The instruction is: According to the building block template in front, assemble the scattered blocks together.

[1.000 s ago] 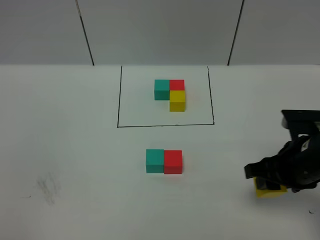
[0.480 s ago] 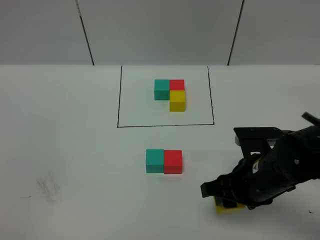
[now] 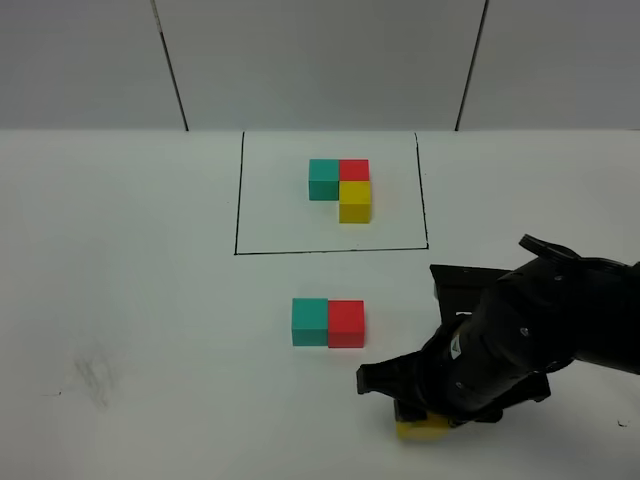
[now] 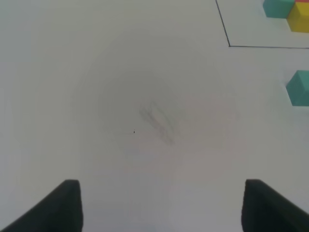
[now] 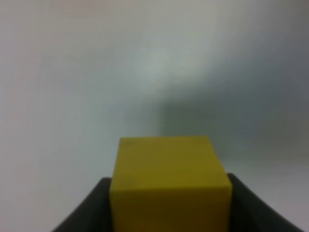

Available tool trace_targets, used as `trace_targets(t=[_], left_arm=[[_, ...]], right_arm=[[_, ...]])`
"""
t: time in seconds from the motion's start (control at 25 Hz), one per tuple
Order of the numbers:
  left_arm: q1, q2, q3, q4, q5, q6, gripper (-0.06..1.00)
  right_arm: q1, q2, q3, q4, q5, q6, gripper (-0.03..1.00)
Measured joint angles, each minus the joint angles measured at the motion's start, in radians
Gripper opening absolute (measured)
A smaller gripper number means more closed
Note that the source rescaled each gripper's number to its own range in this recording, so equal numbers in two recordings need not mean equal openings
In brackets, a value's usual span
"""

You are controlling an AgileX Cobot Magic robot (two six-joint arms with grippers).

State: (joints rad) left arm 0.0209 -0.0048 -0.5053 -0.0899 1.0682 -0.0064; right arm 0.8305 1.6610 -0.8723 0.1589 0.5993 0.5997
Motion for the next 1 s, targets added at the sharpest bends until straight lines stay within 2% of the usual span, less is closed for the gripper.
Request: trace_targets(t=[0.16,0.32,0.4,0.56,0.68,1.0], left_arm=[[0.0,0.0,0.0,0.0,0.0,0.0,0.55],[0.0,0.0,0.0,0.0,0.0,0.0,0.55],[0.0,0.0,0.0,0.0,0.0,0.0,0.55],[0.0,0.0,0.0,0.0,0.0,0.0,0.55],[0.0,0.0,0.0,0.0,0.0,0.0,0.55],[0.0,0.0,0.0,0.0,0.0,0.0,0.55]], right_arm=[[0.037,0.003,-0.039,-0.104,0.102,0.187,0.22],[0.097,0.027,-0.09,-0.234,0.135,0.373,0.22],[0.12,0.062,-0.131,-0.268,0.153,0.41,0.22],[0.131,0.147,-0.242,-0.252,0.252,0.406,0.22],[0.131,0.204,-0.33,-0.221,0.311,0.355,0.22],[0.131,0.33,-0.48,-0.159,0.32,0.276,0.22]])
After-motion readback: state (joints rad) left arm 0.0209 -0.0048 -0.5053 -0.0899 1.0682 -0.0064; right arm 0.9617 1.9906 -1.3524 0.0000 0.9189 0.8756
